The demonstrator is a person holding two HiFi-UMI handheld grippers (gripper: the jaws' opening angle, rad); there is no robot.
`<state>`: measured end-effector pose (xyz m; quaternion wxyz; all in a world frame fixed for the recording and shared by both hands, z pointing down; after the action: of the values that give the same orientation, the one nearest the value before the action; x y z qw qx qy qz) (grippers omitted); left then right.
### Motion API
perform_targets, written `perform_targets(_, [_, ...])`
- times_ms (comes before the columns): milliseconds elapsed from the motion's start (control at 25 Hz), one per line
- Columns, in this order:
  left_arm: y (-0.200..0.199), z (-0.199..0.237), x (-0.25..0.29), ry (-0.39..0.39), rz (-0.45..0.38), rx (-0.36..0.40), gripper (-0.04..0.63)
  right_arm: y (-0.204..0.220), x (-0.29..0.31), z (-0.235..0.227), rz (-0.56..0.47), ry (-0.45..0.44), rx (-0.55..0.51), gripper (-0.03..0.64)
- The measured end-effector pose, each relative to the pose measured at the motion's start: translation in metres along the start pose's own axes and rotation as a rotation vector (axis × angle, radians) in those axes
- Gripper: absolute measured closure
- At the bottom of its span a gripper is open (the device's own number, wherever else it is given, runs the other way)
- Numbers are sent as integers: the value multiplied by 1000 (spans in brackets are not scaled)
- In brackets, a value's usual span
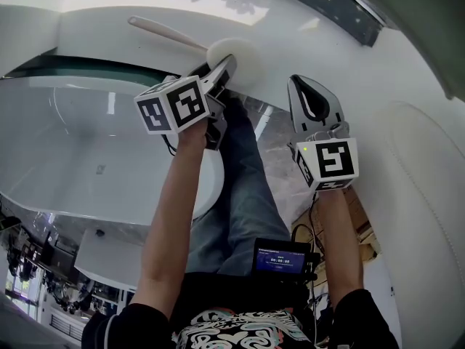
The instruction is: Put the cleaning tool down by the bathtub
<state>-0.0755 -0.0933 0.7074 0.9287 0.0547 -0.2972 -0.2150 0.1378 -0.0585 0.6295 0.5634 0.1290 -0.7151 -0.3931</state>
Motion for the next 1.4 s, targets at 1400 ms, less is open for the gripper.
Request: perform_targets(1400, [3,16,19,-30,74,-14,434,8,3,11,40,2,11,589])
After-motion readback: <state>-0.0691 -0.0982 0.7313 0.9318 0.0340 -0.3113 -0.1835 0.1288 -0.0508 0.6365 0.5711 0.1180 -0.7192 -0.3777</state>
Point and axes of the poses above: the fingertips, and each gripper's own axes: x forward along the fingers, z to its left, y out of its underside, the point moved 9 cm from there along -x, backward along the fingers, and after that the axes turned 8 degrees about y, right-handed, at the moved point
